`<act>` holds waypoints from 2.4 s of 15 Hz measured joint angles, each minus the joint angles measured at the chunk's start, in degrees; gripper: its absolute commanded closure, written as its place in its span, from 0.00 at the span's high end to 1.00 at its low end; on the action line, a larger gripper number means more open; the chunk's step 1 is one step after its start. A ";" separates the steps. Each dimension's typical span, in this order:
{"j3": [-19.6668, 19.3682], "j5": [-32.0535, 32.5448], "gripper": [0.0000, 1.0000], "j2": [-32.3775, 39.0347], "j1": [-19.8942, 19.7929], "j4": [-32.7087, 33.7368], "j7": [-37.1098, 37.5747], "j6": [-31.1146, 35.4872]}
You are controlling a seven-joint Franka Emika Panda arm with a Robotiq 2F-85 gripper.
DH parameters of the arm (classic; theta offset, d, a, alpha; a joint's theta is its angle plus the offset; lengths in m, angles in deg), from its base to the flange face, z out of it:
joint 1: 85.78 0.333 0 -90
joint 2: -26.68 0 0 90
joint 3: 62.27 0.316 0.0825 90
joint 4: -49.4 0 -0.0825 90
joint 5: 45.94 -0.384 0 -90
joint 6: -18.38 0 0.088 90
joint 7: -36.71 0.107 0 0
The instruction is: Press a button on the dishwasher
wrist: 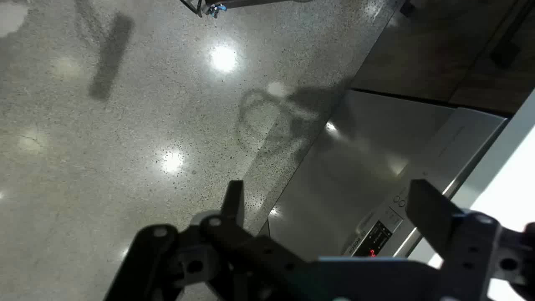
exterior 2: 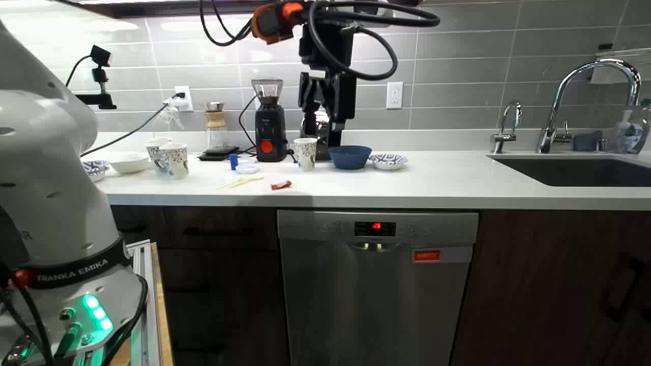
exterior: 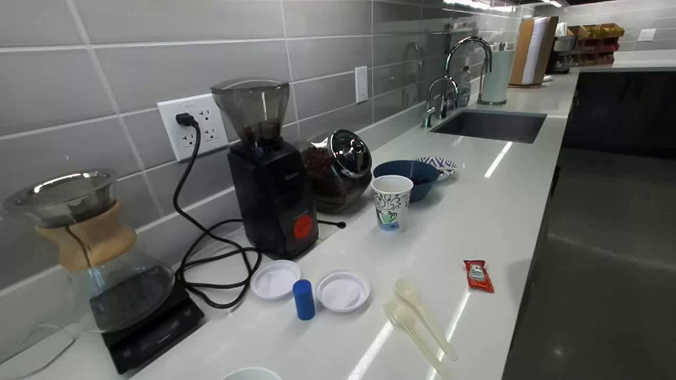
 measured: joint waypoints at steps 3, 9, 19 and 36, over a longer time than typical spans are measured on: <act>0.00 0.00 1.00 0.00 0.00 0.00 0.00 0.00; 0.02 0.00 1.00 0.00 -0.02 0.00 0.00 0.00; 1.19 -15.29 0.66 16.56 5.39 0.18 -16.72 -2.51; 6.81 -21.79 0.00 43.94 -3.19 19.73 -42.67 -14.35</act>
